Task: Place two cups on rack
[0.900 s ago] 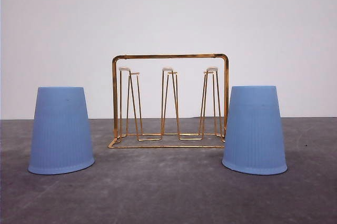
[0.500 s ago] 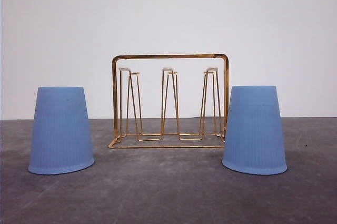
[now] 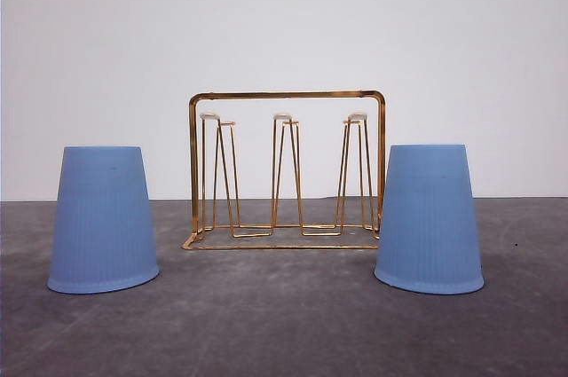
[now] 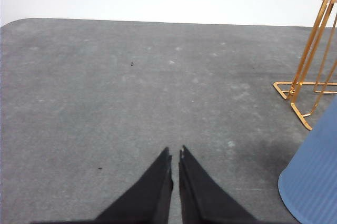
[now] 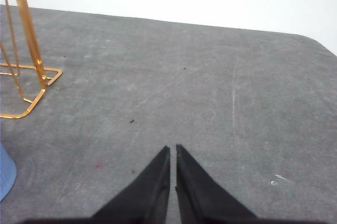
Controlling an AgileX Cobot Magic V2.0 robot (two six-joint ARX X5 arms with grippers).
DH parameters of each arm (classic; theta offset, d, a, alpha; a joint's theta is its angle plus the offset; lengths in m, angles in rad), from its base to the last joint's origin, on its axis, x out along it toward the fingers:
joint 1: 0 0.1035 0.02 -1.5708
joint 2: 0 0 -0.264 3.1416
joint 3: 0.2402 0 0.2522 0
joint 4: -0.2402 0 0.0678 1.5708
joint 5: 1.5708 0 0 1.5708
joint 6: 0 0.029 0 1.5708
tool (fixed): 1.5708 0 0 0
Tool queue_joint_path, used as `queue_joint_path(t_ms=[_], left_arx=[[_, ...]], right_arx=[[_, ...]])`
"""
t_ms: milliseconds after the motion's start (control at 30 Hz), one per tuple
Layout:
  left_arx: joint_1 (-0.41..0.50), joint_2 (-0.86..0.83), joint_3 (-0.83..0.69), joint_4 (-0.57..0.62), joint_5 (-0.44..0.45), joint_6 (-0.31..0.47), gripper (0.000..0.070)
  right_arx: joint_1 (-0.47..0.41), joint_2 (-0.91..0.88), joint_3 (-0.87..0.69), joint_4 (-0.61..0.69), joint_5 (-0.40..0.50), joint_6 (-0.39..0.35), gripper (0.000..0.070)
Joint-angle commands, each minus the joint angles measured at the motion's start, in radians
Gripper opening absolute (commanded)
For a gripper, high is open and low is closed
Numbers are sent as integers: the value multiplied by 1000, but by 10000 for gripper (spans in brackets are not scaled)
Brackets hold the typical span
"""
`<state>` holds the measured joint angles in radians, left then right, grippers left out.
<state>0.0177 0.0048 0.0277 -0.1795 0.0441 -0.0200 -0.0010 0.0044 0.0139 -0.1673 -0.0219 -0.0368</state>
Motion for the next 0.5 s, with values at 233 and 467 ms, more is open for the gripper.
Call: queue_joint_path(t_ms=[233,467], left_arx=[[2,0,-15,25,9,-43,4],[1,3,28,8,12,-184,4]], right_arx=[[1,-1,-2,41,-7,38,18],[1,2,30,9,-1,207,6]])
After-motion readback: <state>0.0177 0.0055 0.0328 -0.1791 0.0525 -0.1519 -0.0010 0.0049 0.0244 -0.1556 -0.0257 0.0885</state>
